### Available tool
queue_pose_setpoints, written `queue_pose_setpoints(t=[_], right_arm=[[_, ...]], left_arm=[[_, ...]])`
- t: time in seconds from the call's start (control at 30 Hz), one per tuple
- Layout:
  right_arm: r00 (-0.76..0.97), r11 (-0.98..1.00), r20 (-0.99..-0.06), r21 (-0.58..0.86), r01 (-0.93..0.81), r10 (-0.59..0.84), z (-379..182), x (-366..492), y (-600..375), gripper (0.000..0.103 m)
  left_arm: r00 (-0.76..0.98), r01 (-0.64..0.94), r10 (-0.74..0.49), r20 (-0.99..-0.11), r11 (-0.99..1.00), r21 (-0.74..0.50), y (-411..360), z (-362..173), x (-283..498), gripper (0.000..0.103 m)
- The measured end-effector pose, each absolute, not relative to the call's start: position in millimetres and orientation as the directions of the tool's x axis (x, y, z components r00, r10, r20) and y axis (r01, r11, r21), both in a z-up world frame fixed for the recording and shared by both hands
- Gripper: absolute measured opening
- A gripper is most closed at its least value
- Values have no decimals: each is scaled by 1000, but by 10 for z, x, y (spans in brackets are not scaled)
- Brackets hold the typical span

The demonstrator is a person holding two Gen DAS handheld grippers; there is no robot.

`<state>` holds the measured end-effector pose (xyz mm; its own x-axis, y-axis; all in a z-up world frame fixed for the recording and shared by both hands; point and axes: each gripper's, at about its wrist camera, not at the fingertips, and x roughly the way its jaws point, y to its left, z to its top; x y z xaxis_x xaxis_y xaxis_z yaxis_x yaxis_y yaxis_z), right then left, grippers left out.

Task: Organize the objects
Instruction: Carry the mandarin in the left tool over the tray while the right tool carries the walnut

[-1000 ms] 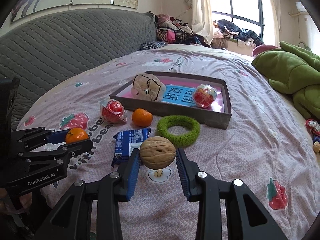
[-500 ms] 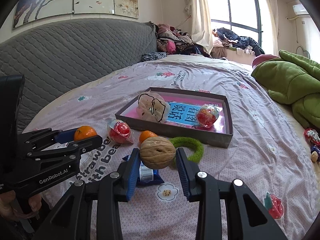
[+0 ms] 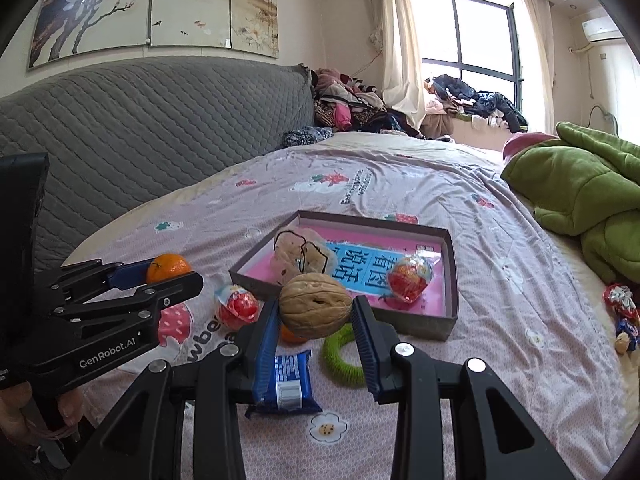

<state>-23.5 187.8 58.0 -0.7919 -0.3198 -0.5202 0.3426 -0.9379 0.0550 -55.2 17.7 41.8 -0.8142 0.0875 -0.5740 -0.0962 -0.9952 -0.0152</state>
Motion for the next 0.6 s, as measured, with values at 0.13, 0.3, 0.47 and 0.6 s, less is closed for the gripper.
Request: queue_pose_setpoints(t=[0.13,0.3,0.47,0.6], right_arm=[[-800,-934,-500,53,353,-330,661,-272,1857,37],[-813,-934,-477,50,354,-333,734,-309,1861,37],[-821,-936,-465,51,349,-332,799,-383,1917,37],[-832,-938,-451,40,343,-324,875,-435,1958,37]], left_arm=[[-821,-94,83,-564,-995,-10,184,494,-610,40],[-833,-87,80,-547,-996,-12,187,589,-665,40],[-839,-82,69,-539,-997,-1,163,653,-752,40],[-846,-70,62,-529,-998,-6,120,719,-825,40]])
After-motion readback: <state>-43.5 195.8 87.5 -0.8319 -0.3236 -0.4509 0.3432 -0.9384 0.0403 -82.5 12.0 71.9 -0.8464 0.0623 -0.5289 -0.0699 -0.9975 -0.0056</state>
